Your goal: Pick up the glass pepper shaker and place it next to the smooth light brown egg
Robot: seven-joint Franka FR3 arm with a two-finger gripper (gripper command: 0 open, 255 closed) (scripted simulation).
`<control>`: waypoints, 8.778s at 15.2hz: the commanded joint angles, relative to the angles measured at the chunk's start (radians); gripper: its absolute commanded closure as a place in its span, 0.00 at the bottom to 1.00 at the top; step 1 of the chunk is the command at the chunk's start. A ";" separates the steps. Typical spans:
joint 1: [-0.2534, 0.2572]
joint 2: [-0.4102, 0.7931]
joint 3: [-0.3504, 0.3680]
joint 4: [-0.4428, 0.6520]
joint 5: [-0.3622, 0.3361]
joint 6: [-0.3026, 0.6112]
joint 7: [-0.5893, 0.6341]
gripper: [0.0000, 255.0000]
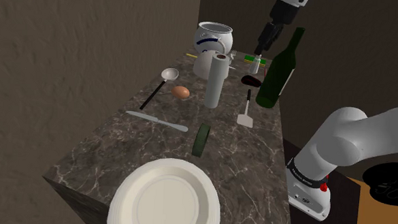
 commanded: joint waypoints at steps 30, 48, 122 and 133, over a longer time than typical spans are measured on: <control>-0.127 0.733 -0.399 0.344 0.001 0.418 -0.483 0.00; -0.128 0.756 -0.400 0.321 0.015 0.461 -0.493 1.00; 0.211 0.558 0.175 0.575 -0.127 -0.032 0.445 1.00; 0.321 0.762 0.321 0.803 -0.179 -0.091 0.697 1.00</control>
